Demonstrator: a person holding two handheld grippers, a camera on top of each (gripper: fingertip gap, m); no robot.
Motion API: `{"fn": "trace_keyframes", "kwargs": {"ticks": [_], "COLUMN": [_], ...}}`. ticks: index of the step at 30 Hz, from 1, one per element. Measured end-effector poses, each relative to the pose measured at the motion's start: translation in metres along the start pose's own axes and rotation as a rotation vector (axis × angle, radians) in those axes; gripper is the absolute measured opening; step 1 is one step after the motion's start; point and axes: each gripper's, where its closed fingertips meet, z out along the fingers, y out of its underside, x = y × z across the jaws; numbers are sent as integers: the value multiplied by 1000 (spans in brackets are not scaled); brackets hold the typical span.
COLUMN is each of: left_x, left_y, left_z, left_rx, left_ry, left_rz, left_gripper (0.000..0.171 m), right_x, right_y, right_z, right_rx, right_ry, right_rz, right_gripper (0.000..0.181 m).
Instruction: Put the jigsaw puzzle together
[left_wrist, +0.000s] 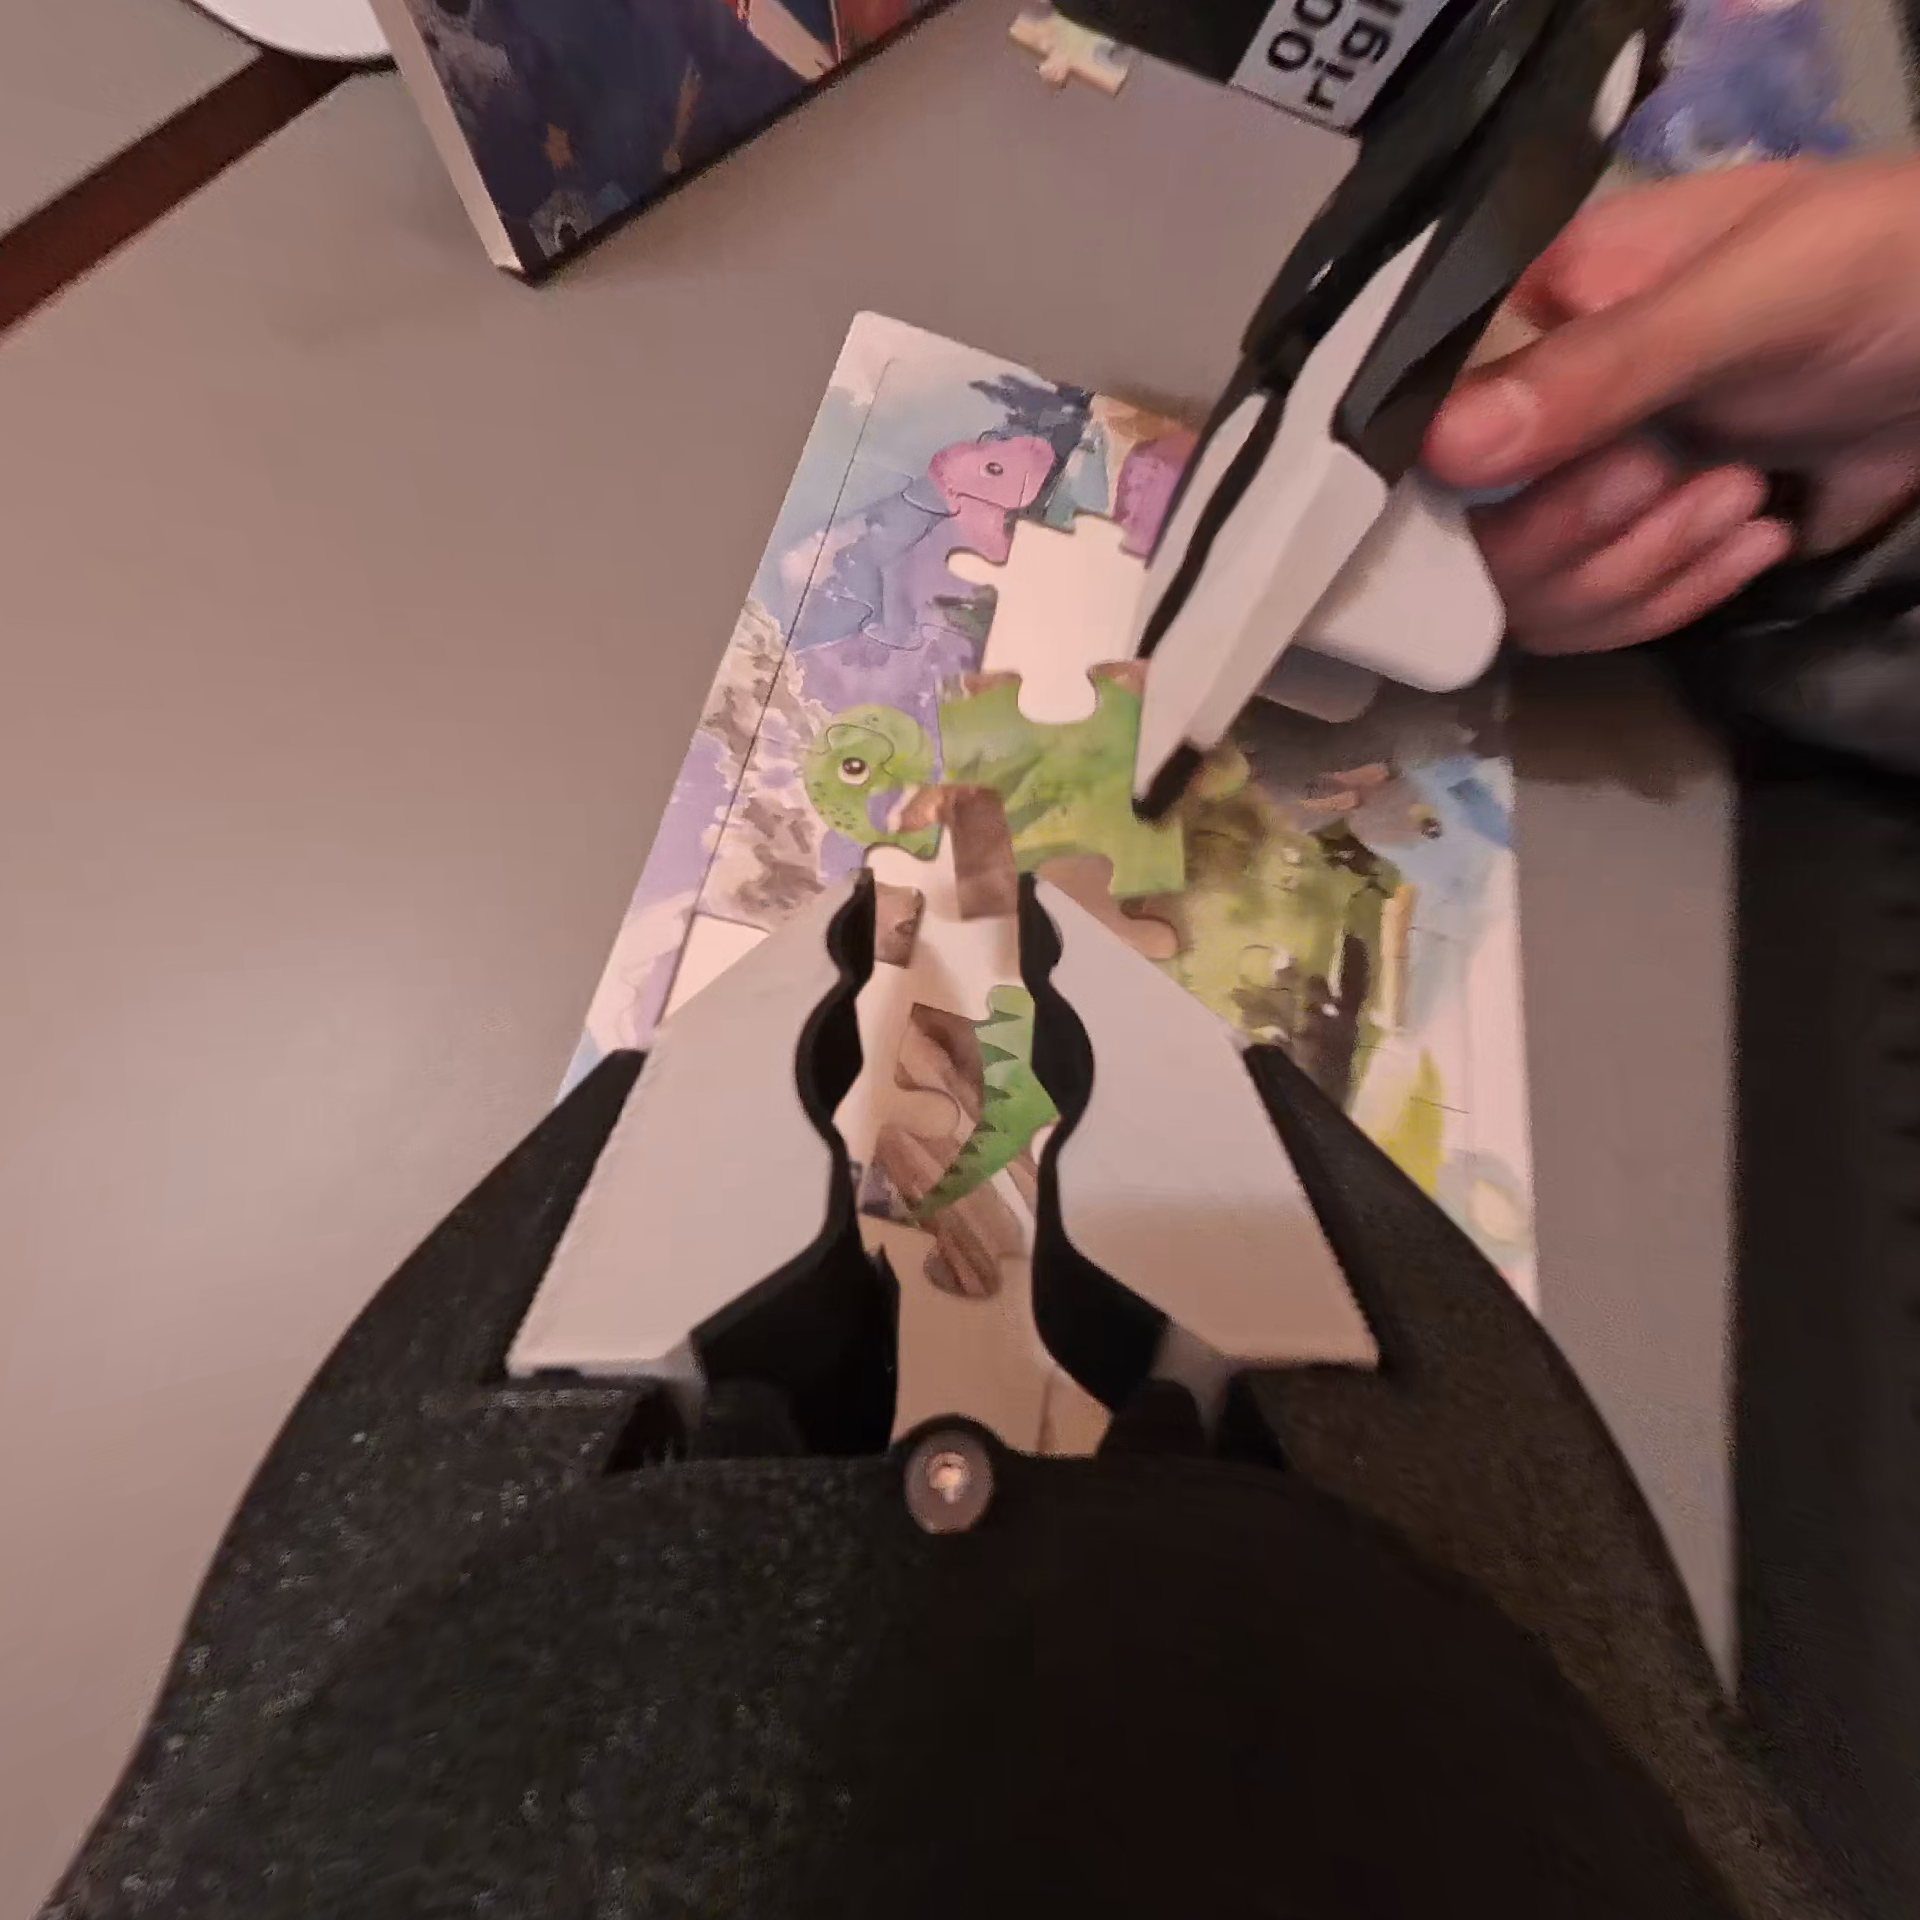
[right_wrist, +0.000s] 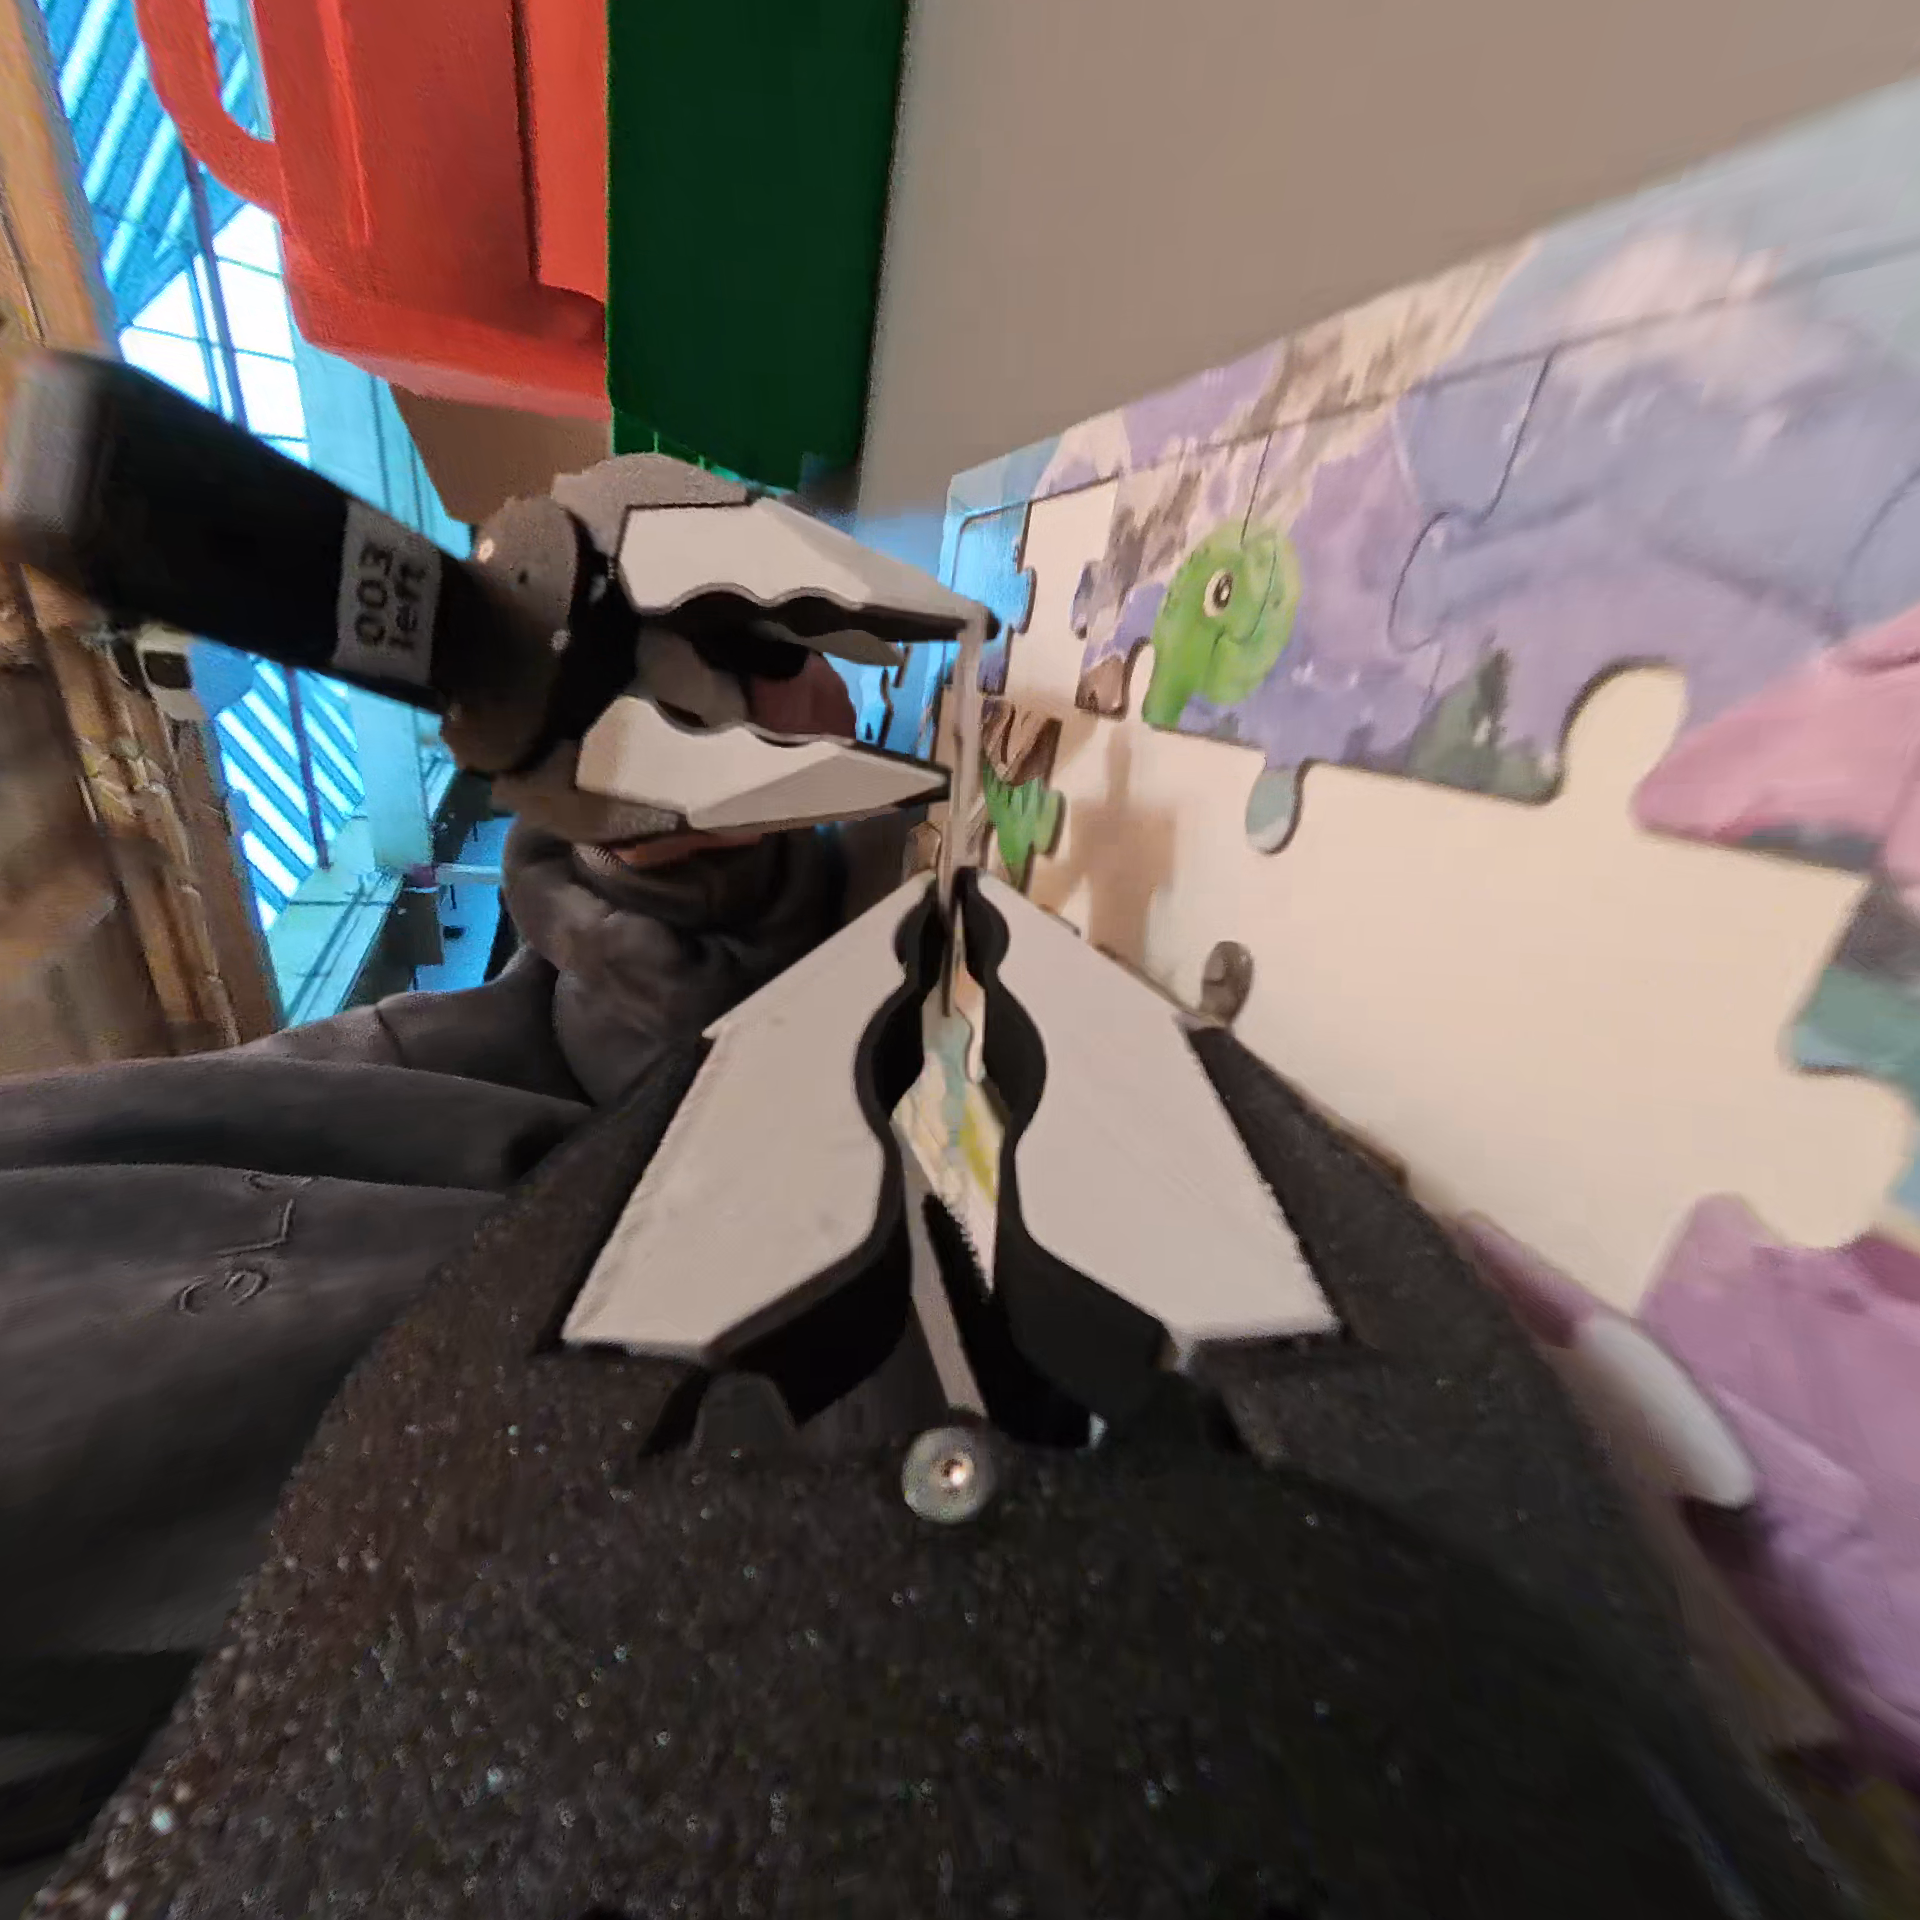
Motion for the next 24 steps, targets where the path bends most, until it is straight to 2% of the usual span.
{"fn": "trace_keyframes", "kwargs": {"ticks": [2,4,7,9,15,18,20,24], "left_x": [0,6,1,1,2,-4,-7,-3], "left_y": [0,0,0,-1,20,21,22,19], "left_z": [5,6,4,0,14,16,15,10], "left_rx": [-12,-16,-8,-14,-124,-126,-130,-106], "left_ry": [-27,26,27,35,-25,-76,-82,-69], "left_rz": [45,45,42,55,245,277,271,252], "left_gripper": [24,10,11,21,20,13,13,13], "right_x": [1,-3,4,15,24,21,18,25], "right_y": [8,14,10,6,6,12,16,6], "right_z": [7,11,11,8,8,10,11,-8], "right_rx": [-12,-17,48,87,127,103,82,117], "right_ry": [56,53,97,149,227,281,313,468], "right_rz": [0,19,42,56,85,39,-2,-117], "right_gripper": [3,5,2,1,2,3,15,23]}}
